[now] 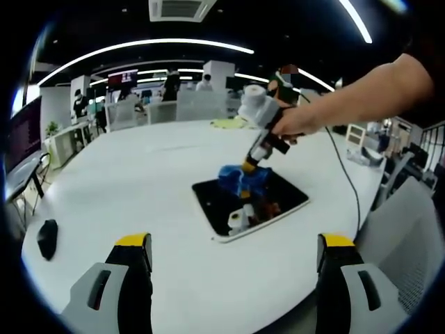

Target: Wipe the mirror surface with the cleaning cloth until all visible marks leave the cleaned area.

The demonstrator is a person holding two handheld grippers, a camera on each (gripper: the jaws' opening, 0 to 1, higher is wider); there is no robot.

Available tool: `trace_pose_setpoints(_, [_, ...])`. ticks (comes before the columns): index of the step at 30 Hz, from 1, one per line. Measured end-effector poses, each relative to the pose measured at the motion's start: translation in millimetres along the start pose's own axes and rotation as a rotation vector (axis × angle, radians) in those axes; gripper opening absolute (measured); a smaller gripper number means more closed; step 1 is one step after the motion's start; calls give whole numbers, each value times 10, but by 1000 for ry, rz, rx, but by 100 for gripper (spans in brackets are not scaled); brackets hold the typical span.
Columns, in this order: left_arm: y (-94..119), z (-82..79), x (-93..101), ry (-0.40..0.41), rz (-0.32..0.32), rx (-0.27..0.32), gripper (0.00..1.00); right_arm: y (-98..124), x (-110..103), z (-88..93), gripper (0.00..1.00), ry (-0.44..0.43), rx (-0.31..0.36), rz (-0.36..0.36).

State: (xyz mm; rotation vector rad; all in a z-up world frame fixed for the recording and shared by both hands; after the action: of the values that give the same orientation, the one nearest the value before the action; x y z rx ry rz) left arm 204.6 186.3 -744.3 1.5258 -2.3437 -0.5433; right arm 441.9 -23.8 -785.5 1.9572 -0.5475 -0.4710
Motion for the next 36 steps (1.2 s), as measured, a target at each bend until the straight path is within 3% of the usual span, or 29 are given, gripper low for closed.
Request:
trace_pose_setpoints(9, [0, -9, 4, 4, -3, 5, 99, 83, -112, 108, 2, -26, 30, 35])
trace_pose_setpoints(12, [17, -43, -30, 51, -17, 35, 99, 101, -150, 151, 2, -33, 36, 40])
trace_pose_setpoints(19, [6, -19, 7, 22, -5, 4, 99, 126, -215, 218, 2, -41, 35, 40])
trace_pose_setpoints(36, [13, -29, 13, 17, -2, 10, 99, 181, -431, 423, 2, -88, 56, 36])
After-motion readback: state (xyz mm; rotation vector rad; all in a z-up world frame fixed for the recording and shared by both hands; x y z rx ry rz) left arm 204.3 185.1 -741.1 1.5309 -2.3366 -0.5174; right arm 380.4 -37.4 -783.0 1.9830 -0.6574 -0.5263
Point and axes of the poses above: the point that each gripper's makers call its tool centre point, and the gripper's own axes: y roughly backward along the fingers, x roughly to its right, z roughly out of its underside, the point moved 8 cm from there along y, roughly backward along the fingers, and after that the axes turned 7 degrees about -z, right-handed, at the moved point
